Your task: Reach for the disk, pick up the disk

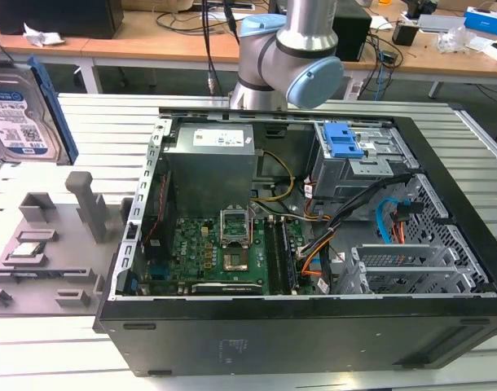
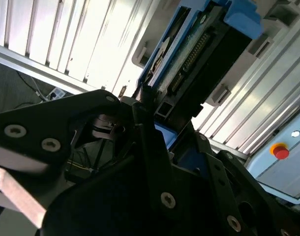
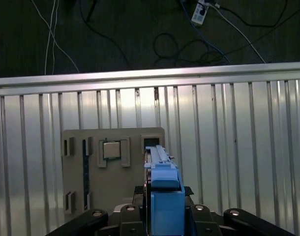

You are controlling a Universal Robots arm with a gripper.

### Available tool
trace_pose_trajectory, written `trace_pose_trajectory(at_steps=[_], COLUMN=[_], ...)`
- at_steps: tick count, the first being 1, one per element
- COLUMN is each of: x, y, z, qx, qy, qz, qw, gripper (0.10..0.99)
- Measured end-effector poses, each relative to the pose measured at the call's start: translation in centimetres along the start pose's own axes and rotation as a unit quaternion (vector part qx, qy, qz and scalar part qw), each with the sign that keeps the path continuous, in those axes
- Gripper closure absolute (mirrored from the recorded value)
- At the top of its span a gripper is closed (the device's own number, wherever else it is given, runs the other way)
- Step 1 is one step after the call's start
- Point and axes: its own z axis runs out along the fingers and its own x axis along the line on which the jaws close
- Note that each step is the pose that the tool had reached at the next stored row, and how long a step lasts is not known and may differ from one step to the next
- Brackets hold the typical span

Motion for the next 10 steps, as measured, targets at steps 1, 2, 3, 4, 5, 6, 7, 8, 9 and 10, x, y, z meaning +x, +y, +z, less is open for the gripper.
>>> trace_pose_trajectory(at_steps=[1, 2, 3, 4, 5, 6, 7, 8, 9, 10], x=[0.0, -0.01, -0.02, -0.02, -0.03, -0.03, -0.03, -0.04, -0.04, -0.05], y=[0.01, 0.01, 0.02, 0.03, 0.03, 0.04, 0.04, 0.04, 0.04, 0.04], z=[-0.34, -0.59, -1.11, -1.58, -2.06, -2.38, -2.58, -2.94, -3.3, -3.53], qx=[0.0, -0.0001, -0.0001, -0.0001, -0.0001, -0.0001, -0.0001, -0.0001, -0.0001, -0.0001], qy=[0.0, 0.0001, 0.0, 0.0, 0.0, 0.0001, 0.0, 0.0, 0.0, 0.0], qz=[0.0, 0.0, 0.0, 0.0, 0.0, 0.0, 0.0, 0.0, 0.0, 0.0], qw=[1.0, 1.0, 1.0, 1.0, 1.0, 1.0, 1.0, 1.0, 1.0, 1.0], gripper=[0.718, 0.718, 0.718, 0.718, 0.718, 0.718, 0.718, 0.718, 0.718, 0.718])
